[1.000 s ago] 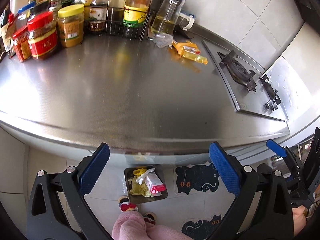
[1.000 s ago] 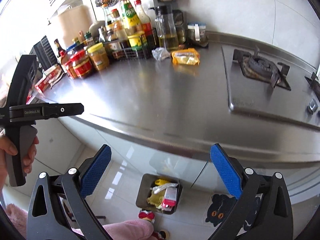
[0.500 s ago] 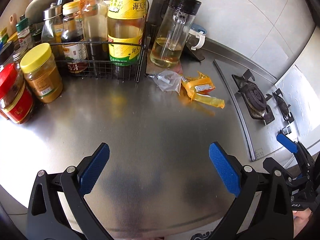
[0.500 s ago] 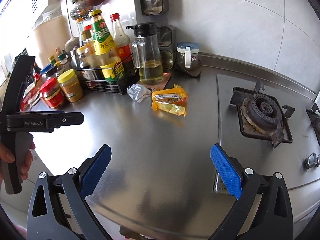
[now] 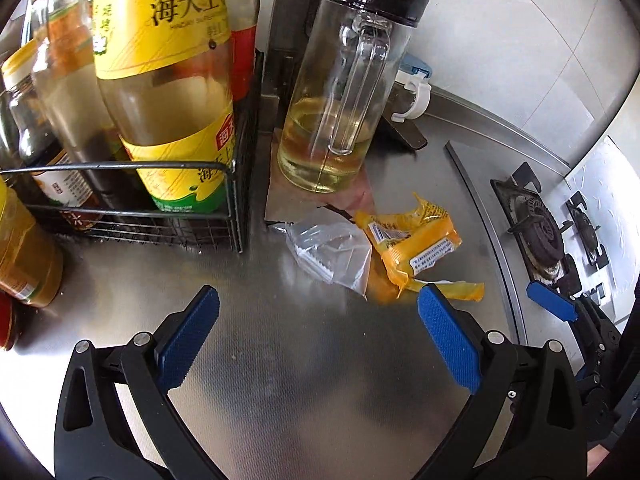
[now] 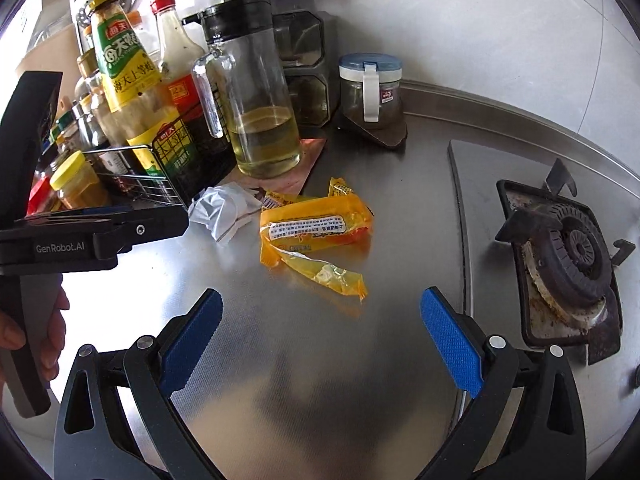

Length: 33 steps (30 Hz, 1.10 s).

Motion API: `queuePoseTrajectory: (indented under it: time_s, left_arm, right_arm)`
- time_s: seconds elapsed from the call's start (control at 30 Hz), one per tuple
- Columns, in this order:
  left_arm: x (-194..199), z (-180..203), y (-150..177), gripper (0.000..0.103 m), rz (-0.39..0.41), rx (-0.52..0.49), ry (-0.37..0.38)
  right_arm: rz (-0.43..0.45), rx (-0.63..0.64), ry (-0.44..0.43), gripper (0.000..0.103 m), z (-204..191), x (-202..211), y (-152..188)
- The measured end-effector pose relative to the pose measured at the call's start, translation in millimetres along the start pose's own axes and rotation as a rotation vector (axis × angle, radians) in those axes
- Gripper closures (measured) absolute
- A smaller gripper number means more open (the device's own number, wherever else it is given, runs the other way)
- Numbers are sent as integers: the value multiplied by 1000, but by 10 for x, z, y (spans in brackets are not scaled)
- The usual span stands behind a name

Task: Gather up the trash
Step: 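Grasp the clear plastic bag with the left tool while the right tool grasps the orange snack packet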

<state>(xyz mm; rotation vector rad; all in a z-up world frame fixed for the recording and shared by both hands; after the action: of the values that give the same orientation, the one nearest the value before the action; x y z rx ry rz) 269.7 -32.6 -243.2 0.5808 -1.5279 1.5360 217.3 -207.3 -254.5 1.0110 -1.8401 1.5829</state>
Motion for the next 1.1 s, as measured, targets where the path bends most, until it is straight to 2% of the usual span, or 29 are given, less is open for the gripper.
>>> queuePoseTrajectory:
  time_s: [0.2,0.27,0.33,0.37,0.43,0.5,0.63,0.73,0.77,0.8,1.1]
  left_arm:
    - [-267,-16,-95,10,-19,-3,10]
    - [-341,-28,-95,14,-24,-1,22]
    - [-408,-45,-78,25,-33,4,41]
    - [-443,-52,-72,35,-39,10,59]
    - [-484,-69,-55,47,-43,16,82]
    - [-522,-73,-43,56,-50,11,101]
    - [-511,-61,-48,73,-31,-2,128]
    - [-449,-69,-28,79,-12,-13,131]
    - [-425,-68,-21,90,-5,-18,132]
    - [-392,-60,-16,92,1,-23,134]
    - [37,135,122,95,54,-81,112]
  right_arm:
    - [-29,18,2,8,5,-261,-80]
    - [-45,26,10,12,13,-350,-76]
    - [-71,30,8,27,16,-439,-57]
    - [-80,35,4,33,9,-469,-42]
    - [-97,46,5,54,-9,-512,-5]
    - [-100,58,10,64,-27,-526,29]
    - [-104,60,-7,93,-65,-504,69]
    - [-89,71,-18,96,-113,-460,97]
    - [-82,76,-18,96,-130,-430,109]
    - [-75,80,-19,97,-143,-399,116]
    - [-18,87,-45,97,-246,24,209]
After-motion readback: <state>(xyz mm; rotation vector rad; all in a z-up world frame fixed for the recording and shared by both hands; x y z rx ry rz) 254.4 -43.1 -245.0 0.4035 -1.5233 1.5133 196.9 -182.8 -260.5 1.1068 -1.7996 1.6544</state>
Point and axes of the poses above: each gripper's, at about its wrist camera, not at the fingertips, and x roughly against the way its jaws point, z to its right, y to its underside, the point moved 4 cm from there along -x, roughly the way its jaws point, and after that the axes turned 9 degrees about -x, right-handed, at the moved point
